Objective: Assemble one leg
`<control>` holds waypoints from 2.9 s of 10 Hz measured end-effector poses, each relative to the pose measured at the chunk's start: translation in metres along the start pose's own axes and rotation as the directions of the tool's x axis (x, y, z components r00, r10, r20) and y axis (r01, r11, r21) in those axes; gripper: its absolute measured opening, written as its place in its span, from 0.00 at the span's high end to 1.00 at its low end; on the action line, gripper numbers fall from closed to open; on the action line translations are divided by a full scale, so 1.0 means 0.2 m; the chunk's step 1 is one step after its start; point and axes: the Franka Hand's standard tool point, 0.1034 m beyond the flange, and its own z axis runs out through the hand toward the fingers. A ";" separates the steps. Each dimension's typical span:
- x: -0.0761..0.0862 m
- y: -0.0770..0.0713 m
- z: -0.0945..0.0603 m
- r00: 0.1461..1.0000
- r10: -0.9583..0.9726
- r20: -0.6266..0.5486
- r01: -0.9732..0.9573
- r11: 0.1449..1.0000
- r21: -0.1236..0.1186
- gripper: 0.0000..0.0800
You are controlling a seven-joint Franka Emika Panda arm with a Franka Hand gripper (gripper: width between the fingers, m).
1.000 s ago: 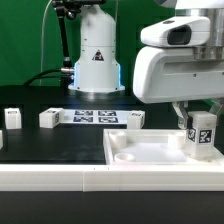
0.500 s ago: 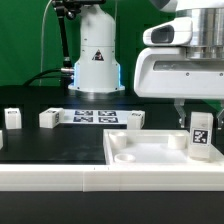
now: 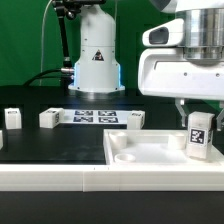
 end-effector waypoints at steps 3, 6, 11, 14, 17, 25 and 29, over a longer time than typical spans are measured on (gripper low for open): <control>0.00 0.00 0.00 0.999 -0.040 0.001 0.040 0.999 0.000 0.24; 0.00 0.00 -0.01 0.953 -0.302 0.013 0.302 0.953 -0.007 0.19; -0.02 -0.03 -0.01 0.658 -0.753 0.019 0.753 0.657 -0.042 0.19; 0.00 -0.03 -0.02 0.444 -0.896 0.013 0.895 0.442 -0.068 0.19; 0.02 -0.02 -0.02 0.287 -0.958 0.021 0.956 0.285 -0.068 0.19; 0.02 -0.02 -0.02 0.351 -0.936 0.016 0.935 0.349 -0.066 0.64; 0.04 0.00 -0.01 0.800 -0.598 -0.045 0.598 0.801 -0.019 0.64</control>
Offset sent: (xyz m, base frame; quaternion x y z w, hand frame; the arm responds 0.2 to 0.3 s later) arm 0.0017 0.0003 0.0009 -0.0007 -0.0327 -0.0890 0.9955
